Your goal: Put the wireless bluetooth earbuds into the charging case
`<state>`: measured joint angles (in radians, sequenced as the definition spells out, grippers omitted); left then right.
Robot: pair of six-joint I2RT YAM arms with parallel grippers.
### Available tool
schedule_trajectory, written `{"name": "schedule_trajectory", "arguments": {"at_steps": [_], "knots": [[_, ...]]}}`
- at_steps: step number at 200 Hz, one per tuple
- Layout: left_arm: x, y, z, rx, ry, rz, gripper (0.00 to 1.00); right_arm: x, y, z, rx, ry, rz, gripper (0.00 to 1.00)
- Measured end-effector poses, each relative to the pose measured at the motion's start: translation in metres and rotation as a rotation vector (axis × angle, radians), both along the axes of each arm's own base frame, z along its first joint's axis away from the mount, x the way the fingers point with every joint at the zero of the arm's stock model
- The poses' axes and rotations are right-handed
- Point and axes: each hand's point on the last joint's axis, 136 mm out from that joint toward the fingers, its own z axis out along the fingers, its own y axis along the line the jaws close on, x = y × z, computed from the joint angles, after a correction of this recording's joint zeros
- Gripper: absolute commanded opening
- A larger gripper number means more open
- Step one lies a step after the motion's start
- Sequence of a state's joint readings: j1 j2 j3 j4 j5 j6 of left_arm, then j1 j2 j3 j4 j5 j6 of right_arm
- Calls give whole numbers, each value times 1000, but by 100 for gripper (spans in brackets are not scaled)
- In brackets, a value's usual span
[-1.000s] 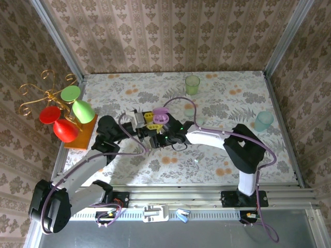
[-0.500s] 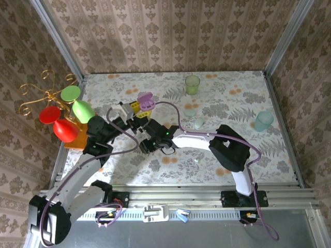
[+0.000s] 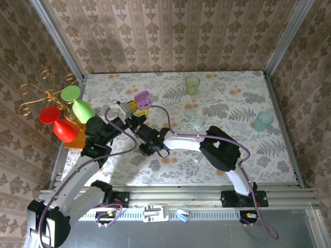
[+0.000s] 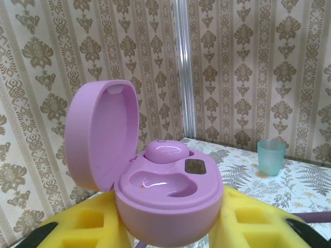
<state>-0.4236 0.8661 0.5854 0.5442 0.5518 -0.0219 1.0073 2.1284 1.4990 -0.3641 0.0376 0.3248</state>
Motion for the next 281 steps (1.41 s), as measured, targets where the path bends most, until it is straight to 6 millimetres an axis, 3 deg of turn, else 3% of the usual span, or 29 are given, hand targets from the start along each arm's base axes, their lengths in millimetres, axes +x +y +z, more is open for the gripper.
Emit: {"name": "schedule_trajectory", "arguments": {"at_steps": [96,152,184,243,281], "knots": [[0,0,0,0,1,0,25,7,-8,-4,-69,-35,-11,21],[1,-1,-2,3,6,-1,25,10,-18,-4,-98,-50,-31,20],[5,-3,-7,10,22,-2,25,18,-46,-4,-138,-45,-85,20],[7,-5,-11,15,30,-13,25,32,-124,-6,-219,-14,-224,20],[10,-7,-12,14,26,-16,25,42,-158,-7,-236,26,-334,21]]}}
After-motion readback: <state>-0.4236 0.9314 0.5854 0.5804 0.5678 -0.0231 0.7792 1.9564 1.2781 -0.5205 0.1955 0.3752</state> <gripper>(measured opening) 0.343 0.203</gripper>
